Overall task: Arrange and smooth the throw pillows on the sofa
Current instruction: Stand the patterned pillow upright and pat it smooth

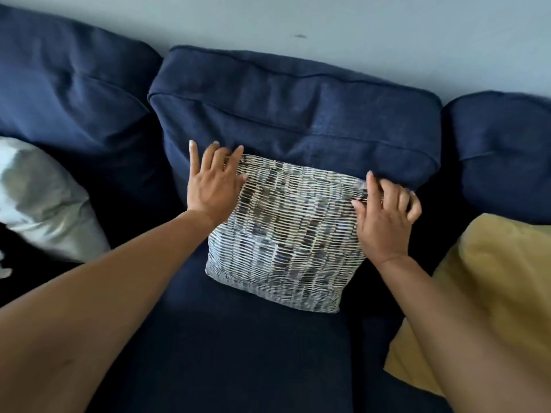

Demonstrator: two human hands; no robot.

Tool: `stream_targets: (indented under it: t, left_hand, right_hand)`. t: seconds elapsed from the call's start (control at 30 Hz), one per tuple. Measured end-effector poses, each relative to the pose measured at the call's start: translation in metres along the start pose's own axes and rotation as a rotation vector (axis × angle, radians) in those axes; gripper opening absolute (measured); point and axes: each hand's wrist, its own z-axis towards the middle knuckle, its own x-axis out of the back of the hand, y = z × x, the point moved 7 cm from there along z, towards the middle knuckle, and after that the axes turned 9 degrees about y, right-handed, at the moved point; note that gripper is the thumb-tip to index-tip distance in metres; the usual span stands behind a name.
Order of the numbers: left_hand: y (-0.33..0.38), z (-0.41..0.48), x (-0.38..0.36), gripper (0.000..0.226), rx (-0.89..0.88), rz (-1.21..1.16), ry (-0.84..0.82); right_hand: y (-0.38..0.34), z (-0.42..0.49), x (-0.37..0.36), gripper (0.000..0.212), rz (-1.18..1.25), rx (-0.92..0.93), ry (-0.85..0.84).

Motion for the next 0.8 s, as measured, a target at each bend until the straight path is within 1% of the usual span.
stream_targets:
  t: [0.1, 0.13, 0.27, 0.33, 0.4, 0.53, 0.6, 0.63, 0.67, 0.7, 0.73, 0.8]
  left_hand:
    - [-0.005, 0.009, 0.013, 0.025, 0.026, -0.051, 0.103]
    - [-0.01, 0.011, 0.016, 0.021, 0.046, -0.057, 0.129]
    - [-0.035, 0.017, 0.033, 0.023, 0.119, -0.041, 0.247]
    - [-0.045, 0.015, 0.039, 0.02, 0.165, -0.022, 0.277]
    - [-0.05, 0.009, 0.038, 0.02, 0.204, -0.016, 0.257]
    - [-0.044, 0.0, 0.029, 0.025, 0.234, -0.036, 0.143]
    - [-0.036, 0.0, 0.034, 0.033, 0.229, -0.098, 0.165]
    - [-0.029, -0.001, 0.04, 0.04, 0.207, -0.139, 0.203]
    - [-0.019, -0.004, 0.045, 0.047, 0.147, -0.177, 0.246]
    - [-0.003, -0.01, 0.048, 0.053, 0.039, -0.205, 0.274]
    - [0.016, -0.019, 0.047, 0.058, -0.102, -0.218, 0.272]
    - [0.054, -0.043, 0.034, 0.064, -0.36, -0.174, 0.172]
  right_hand:
    - [-0.002, 0.003, 0.012, 0.026, 0.081, -0.003, 0.092]
    - [-0.003, 0.007, 0.015, 0.021, 0.109, 0.002, 0.113]
    - [-0.016, 0.029, 0.026, 0.012, 0.16, 0.017, 0.188]
    - [-0.026, 0.035, 0.027, 0.011, 0.165, 0.035, 0.187]
    - [-0.034, 0.034, 0.024, 0.013, 0.169, 0.043, 0.153]
    - [-0.034, 0.028, 0.017, 0.021, 0.18, -0.013, 0.046]
    - [-0.032, 0.027, 0.018, 0.023, 0.187, -0.04, 0.041]
    - [-0.032, 0.025, 0.021, 0.024, 0.185, -0.049, 0.055]
    - [-0.033, 0.023, 0.024, 0.03, 0.189, -0.054, 0.076]
    - [-0.038, 0.021, 0.027, 0.038, 0.21, -0.041, 0.094]
    - [-0.048, 0.016, 0.03, 0.046, 0.237, 0.008, 0.101]
    - [-0.081, -0.001, 0.03, 0.058, 0.264, 0.222, 0.044]
